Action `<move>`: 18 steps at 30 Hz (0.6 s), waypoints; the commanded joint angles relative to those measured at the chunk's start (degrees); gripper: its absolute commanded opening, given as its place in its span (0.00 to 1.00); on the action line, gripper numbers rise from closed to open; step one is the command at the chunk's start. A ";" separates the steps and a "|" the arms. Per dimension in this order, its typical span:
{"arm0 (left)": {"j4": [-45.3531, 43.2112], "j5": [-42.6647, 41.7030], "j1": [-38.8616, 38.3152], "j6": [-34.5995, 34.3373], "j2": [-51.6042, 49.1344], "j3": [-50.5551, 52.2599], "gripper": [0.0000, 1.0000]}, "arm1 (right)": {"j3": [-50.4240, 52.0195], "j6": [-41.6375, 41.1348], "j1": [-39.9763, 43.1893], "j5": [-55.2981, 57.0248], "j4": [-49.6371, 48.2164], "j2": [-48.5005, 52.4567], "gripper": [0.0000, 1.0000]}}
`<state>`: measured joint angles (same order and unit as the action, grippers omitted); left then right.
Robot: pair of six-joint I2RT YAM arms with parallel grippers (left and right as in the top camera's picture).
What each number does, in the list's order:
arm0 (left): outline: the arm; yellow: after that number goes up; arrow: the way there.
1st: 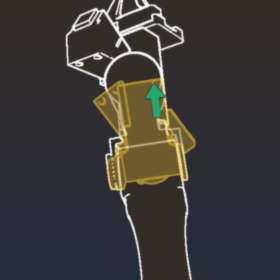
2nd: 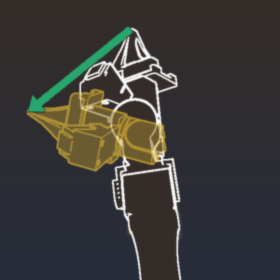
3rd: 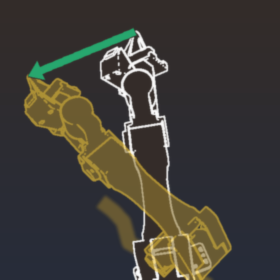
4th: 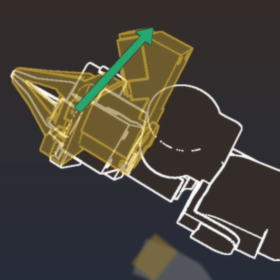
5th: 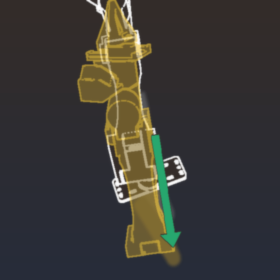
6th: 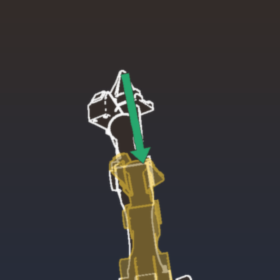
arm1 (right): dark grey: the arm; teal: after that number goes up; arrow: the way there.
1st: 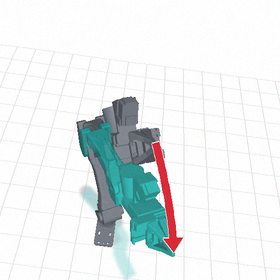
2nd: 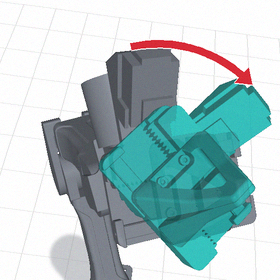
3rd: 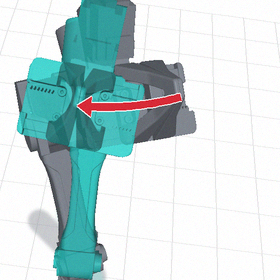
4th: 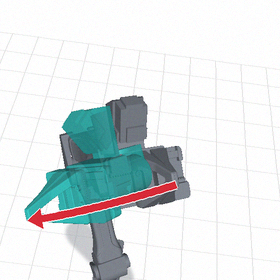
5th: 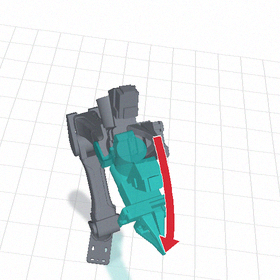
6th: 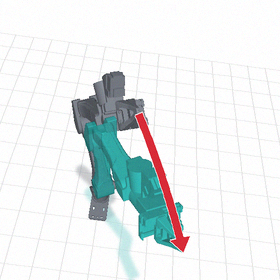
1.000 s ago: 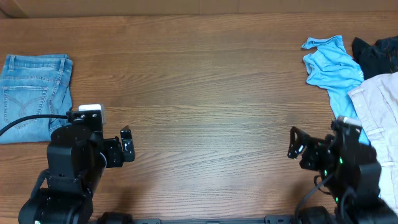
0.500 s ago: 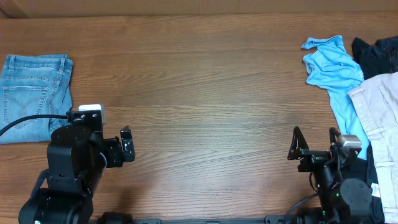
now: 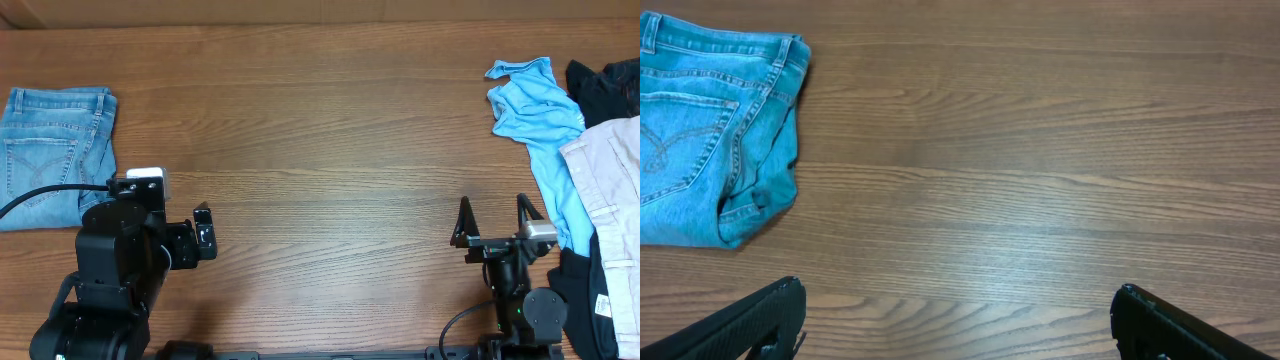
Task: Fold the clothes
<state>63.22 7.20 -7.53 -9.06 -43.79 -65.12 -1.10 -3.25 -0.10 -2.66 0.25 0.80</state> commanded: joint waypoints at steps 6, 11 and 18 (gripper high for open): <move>0.00 0.87 -0.11 -0.81 -0.09 0.24 1.00 | 0.66 3.06 -0.55 -0.46 4.35 -0.66 1.00; -0.02 0.87 -0.11 -0.81 -0.09 0.24 1.00 | 0.66 3.08 -0.52 -0.46 4.35 -0.63 1.00; -0.02 0.85 -0.11 -0.81 -0.09 0.24 1.00 | 0.66 3.08 -0.52 -0.46 4.35 -0.63 1.00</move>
<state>63.22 7.20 -7.53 -9.06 -43.79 -65.12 -1.06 -0.47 -0.40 -2.79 4.95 0.73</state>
